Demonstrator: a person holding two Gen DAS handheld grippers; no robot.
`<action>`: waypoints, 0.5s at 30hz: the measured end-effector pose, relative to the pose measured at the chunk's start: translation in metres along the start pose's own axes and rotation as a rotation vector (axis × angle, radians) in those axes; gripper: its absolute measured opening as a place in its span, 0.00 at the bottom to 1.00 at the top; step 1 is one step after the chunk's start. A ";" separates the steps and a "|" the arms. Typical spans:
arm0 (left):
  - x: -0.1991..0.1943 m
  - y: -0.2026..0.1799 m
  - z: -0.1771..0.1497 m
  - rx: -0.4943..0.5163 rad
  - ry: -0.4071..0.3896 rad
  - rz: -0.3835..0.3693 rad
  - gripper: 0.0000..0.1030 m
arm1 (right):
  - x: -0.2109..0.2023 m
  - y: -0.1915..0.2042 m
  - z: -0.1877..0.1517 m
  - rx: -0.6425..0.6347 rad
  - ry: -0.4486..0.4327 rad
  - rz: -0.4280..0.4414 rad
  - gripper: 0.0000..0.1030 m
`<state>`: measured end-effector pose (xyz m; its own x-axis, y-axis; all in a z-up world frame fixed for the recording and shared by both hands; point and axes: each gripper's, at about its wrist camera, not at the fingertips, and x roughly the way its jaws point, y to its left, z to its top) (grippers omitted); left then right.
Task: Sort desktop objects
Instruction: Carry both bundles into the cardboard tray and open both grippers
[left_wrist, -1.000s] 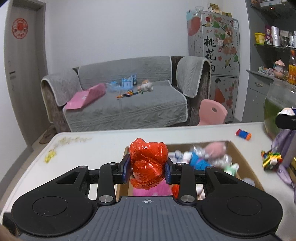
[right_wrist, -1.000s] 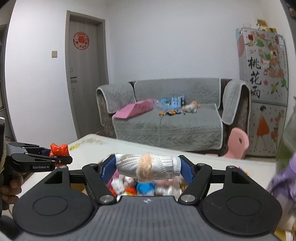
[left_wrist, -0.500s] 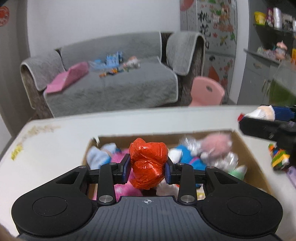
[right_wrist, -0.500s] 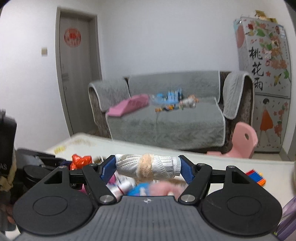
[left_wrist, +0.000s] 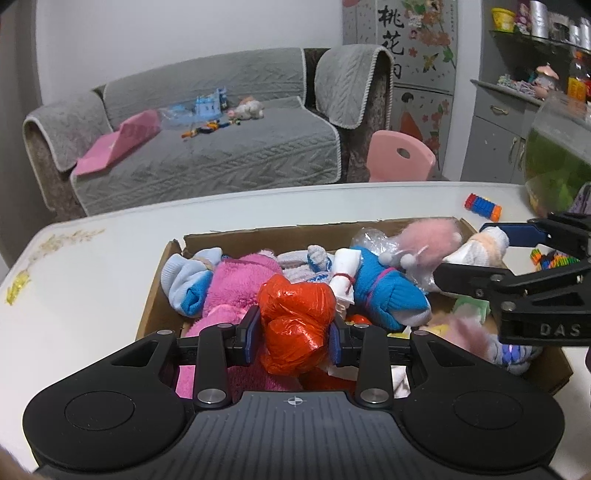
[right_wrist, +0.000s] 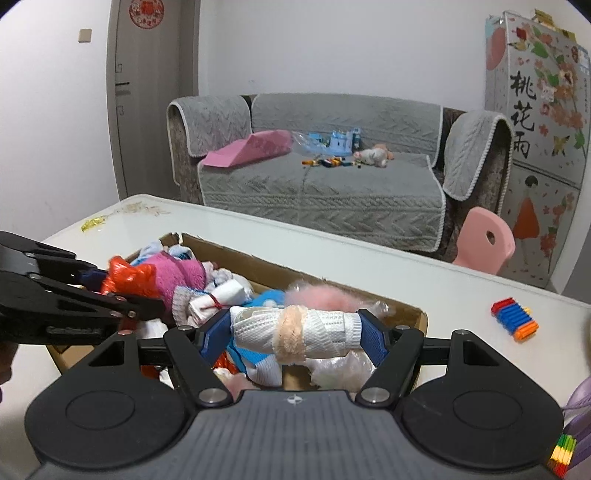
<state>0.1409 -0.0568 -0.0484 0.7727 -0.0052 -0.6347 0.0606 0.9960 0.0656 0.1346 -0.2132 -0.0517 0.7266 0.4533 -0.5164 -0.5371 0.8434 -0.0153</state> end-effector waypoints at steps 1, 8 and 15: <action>0.000 -0.001 -0.001 0.010 -0.004 0.006 0.42 | 0.002 0.001 -0.001 -0.003 0.005 -0.001 0.67; 0.006 -0.009 -0.005 0.043 -0.038 0.034 0.42 | 0.014 -0.005 -0.001 0.007 0.022 -0.003 0.67; 0.021 -0.020 -0.001 0.060 -0.048 0.078 0.41 | 0.026 -0.003 -0.006 0.017 0.053 -0.023 0.68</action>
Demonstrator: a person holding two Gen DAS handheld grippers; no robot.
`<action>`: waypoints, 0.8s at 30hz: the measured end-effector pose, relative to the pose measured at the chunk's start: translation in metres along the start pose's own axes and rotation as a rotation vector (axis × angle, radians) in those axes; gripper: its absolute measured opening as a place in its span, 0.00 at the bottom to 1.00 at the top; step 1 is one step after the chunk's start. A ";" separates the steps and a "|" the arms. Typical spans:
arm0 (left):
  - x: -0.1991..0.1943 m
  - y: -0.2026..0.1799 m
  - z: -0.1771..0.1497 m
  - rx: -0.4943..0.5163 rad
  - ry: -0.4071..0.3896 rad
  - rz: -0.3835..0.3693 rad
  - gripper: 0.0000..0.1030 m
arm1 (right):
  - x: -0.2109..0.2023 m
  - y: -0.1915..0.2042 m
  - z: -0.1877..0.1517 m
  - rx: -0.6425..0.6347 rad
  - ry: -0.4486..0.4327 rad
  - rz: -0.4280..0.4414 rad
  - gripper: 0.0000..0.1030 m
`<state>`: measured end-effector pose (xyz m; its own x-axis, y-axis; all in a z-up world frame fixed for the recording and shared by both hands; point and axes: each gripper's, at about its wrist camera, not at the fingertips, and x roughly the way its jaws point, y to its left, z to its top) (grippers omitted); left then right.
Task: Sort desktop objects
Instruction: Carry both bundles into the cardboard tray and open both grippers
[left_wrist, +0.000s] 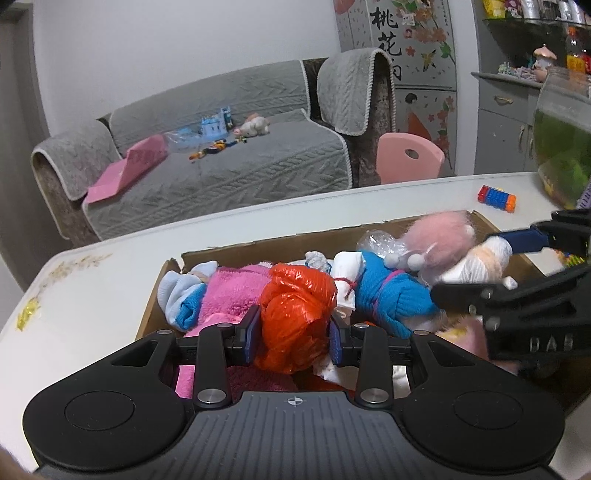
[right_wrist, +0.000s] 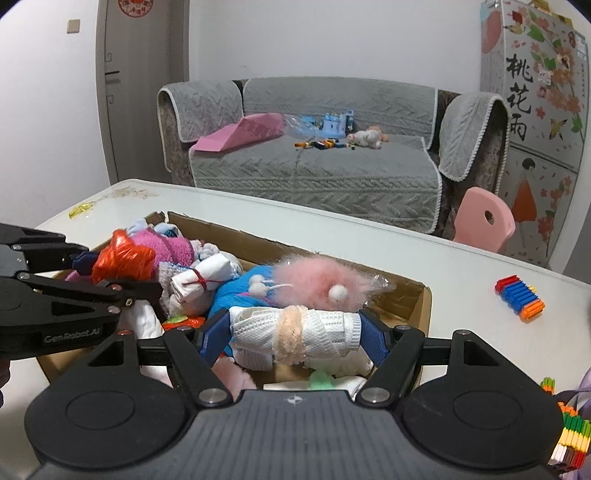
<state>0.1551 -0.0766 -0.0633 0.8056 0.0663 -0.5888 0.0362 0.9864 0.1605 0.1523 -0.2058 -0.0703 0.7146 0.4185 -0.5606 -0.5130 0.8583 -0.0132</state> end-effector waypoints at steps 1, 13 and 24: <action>0.002 0.000 0.001 -0.005 0.002 0.004 0.41 | 0.001 0.001 0.000 -0.005 0.001 -0.006 0.69; 0.006 -0.010 -0.001 0.024 -0.004 0.052 0.45 | 0.000 0.005 -0.004 0.000 0.025 -0.035 0.71; -0.003 -0.014 -0.009 0.043 -0.055 0.196 0.96 | -0.010 0.005 -0.001 0.008 -0.023 -0.053 0.88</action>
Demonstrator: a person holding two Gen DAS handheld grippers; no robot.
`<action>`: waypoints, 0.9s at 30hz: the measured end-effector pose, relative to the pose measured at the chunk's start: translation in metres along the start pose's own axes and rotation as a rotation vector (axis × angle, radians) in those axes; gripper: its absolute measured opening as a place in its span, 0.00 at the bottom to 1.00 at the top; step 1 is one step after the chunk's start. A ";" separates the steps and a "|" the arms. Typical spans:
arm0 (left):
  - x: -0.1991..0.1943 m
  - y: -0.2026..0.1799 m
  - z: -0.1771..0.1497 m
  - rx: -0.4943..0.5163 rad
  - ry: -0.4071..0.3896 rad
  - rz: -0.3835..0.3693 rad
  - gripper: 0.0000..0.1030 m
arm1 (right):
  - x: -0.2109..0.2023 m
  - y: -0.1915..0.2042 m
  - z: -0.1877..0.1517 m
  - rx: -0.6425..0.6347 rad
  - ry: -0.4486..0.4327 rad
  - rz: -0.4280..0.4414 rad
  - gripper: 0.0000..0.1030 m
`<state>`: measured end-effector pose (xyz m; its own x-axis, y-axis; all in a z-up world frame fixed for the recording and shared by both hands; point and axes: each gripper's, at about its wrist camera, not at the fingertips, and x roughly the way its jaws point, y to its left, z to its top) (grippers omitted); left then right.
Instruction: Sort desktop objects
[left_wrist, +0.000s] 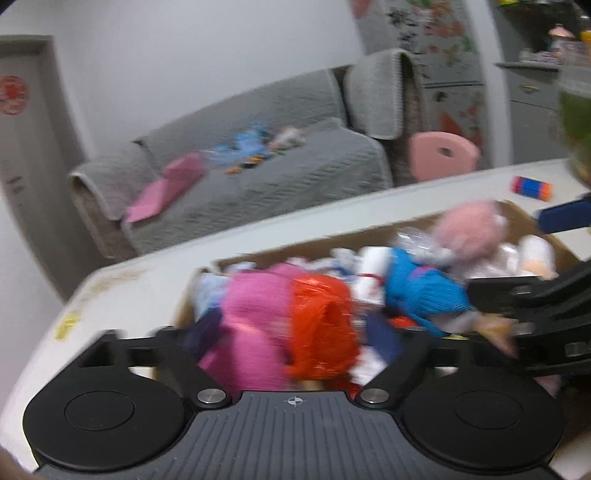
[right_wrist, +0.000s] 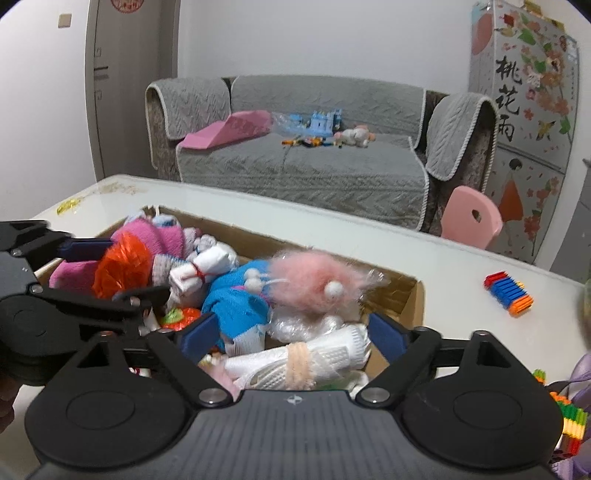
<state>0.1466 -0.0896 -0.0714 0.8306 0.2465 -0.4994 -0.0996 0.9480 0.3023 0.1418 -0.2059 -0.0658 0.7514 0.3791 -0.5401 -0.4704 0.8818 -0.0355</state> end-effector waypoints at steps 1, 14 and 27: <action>-0.001 0.004 0.001 -0.008 -0.006 0.004 1.00 | -0.001 -0.001 0.001 0.004 -0.005 -0.001 0.89; -0.045 0.029 0.014 -0.054 -0.046 -0.021 1.00 | -0.036 0.001 0.016 0.019 -0.099 -0.016 0.99; -0.086 0.075 0.017 -0.251 0.070 -0.140 1.00 | -0.081 0.017 0.006 0.118 -0.140 -0.035 1.00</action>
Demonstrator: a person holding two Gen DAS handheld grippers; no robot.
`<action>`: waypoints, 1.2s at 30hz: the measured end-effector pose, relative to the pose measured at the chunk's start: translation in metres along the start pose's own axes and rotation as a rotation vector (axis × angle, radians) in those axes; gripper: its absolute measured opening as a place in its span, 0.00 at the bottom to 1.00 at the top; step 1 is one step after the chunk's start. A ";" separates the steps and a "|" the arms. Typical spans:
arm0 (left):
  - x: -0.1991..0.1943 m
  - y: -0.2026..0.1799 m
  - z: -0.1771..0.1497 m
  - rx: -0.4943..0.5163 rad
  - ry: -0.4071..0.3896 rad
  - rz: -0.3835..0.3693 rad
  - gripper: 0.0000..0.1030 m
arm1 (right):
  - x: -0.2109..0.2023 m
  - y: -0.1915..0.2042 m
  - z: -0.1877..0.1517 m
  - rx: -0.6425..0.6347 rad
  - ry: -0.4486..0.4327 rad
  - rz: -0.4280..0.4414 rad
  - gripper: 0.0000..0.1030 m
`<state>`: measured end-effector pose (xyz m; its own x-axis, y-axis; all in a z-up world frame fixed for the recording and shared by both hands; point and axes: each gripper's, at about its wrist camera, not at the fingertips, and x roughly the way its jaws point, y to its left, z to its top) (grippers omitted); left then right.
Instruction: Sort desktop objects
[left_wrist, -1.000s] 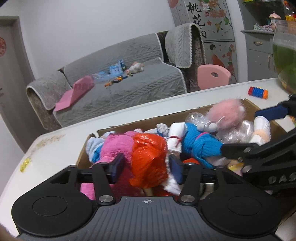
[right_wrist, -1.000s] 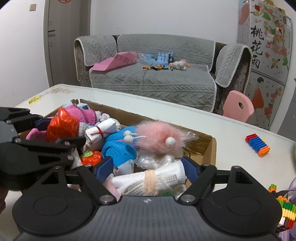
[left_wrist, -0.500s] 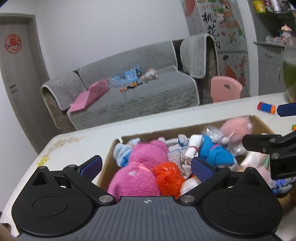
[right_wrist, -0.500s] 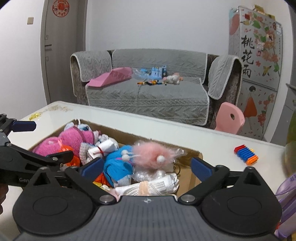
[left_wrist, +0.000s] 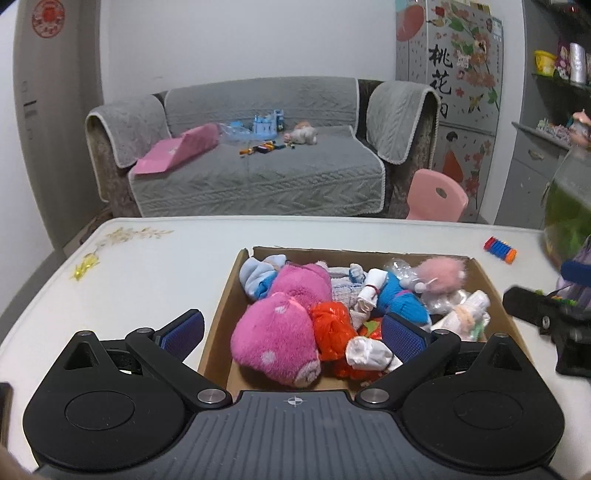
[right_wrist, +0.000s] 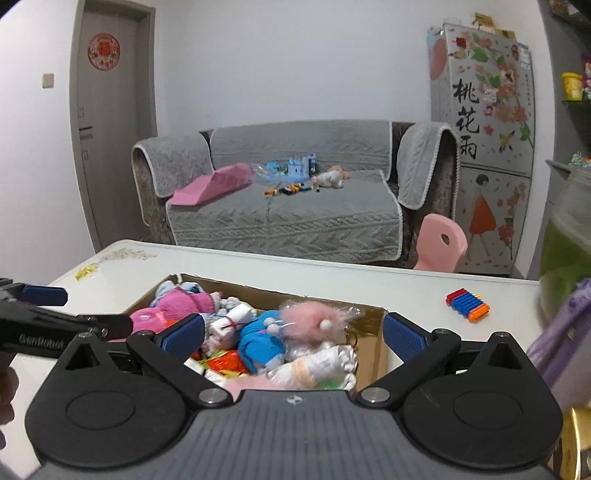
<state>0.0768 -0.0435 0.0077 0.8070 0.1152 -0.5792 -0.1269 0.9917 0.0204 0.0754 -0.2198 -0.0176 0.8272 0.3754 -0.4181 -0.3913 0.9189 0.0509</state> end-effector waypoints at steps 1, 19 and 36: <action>-0.004 0.000 -0.002 -0.010 0.000 -0.008 1.00 | -0.005 0.002 -0.004 0.003 -0.009 0.000 1.00; -0.032 -0.008 -0.021 -0.083 0.011 -0.104 1.00 | -0.042 -0.013 -0.056 0.078 0.015 -0.056 1.00; -0.029 -0.004 -0.024 -0.091 0.022 -0.104 1.00 | -0.046 0.006 -0.058 -0.015 -0.044 -0.027 1.00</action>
<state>0.0397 -0.0520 0.0045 0.8057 0.0093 -0.5922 -0.0956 0.9888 -0.1146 0.0118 -0.2383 -0.0509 0.8544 0.3557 -0.3787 -0.3742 0.9270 0.0265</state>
